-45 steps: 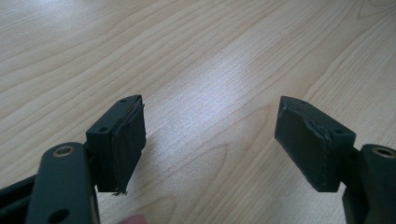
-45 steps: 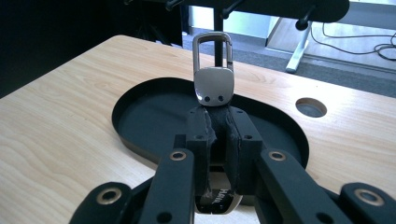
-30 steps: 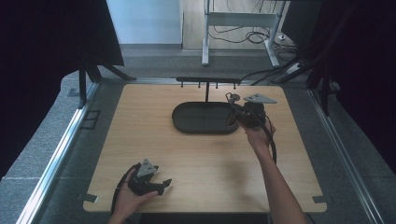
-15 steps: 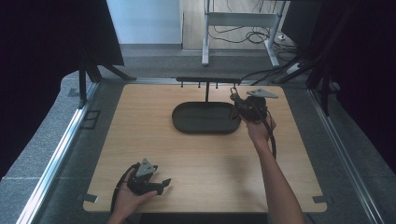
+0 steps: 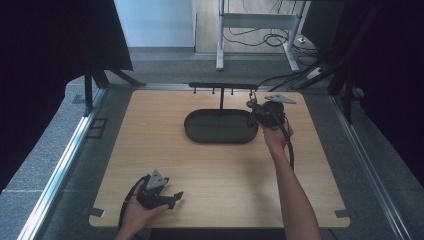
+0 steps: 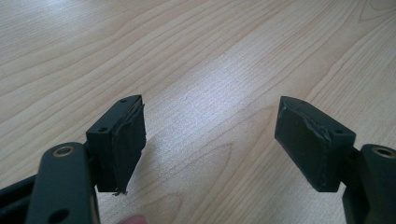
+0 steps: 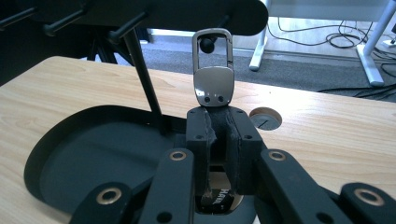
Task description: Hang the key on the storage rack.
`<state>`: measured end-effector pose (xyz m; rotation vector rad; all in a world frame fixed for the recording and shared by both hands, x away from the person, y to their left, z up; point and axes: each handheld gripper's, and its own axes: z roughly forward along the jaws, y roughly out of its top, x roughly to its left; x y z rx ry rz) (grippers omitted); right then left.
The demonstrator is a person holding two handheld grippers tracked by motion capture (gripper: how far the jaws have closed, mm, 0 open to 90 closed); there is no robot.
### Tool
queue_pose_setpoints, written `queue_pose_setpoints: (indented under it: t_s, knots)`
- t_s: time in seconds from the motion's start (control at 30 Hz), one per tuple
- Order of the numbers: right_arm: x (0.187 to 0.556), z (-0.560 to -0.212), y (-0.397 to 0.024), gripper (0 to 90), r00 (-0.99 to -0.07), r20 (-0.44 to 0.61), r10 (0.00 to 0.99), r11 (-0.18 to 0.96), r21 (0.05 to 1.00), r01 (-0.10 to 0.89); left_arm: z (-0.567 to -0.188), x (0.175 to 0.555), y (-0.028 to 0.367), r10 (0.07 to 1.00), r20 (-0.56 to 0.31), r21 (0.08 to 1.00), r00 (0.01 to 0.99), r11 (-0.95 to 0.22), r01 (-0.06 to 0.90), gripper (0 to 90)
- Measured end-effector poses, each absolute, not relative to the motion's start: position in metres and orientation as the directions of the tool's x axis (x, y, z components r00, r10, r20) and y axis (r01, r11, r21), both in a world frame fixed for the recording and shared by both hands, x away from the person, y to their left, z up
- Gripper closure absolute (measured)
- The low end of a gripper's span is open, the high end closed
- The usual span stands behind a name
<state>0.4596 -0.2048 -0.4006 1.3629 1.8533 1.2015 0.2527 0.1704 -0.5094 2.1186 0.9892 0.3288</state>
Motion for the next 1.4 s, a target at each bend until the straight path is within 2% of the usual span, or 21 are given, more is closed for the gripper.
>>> queue_pose_setpoints:
  t_s: [0.9, 0.93, 1.03, 1.1, 1.2, 1.4]
  knots:
    - [0.468, -0.411, -0.199, 79.4, -0.344, 0.075, 0.936, 0.098, 0.883, 0.459, -0.509, 0.252, 0.169, 0.738, -0.081, 0.731, 0.670, -0.413, 0.543, 25.4]
    - [0.468, -0.411, -0.199, 77.5, -0.348, 0.077, 0.934, 0.099, 0.882, 0.460, -0.509, 0.252, 0.169, 0.739, -0.081, 0.732, 0.669, -0.412, 0.543, 25.4]
    - [0.467, -0.411, -0.199, 59.7, -0.372, 0.097, 0.923, 0.101, 0.873, 0.478, -0.509, 0.252, 0.169, 0.739, -0.081, 0.732, 0.669, -0.411, 0.543, 25.4]
    - [0.463, -0.409, -0.198, 53.8, -0.354, 0.050, 0.934, 0.129, 0.876, 0.465, -0.510, 0.252, 0.169, 0.739, -0.081, 0.731, 0.669, -0.412, 0.544, 25.4]
    - [0.457, -0.403, -0.200, 51.3, -0.353, 0.074, 0.933, 0.109, 0.875, 0.472, -0.510, 0.252, 0.169, 0.739, -0.080, 0.730, 0.670, -0.414, 0.544, 25.5]
    - [0.435, -0.396, -0.201, 50.4, -0.403, 0.062, 0.913, 0.140, 0.881, 0.453, -0.509, 0.252, 0.167, 0.737, -0.074, 0.729, 0.672, -0.420, 0.541, 25.4]
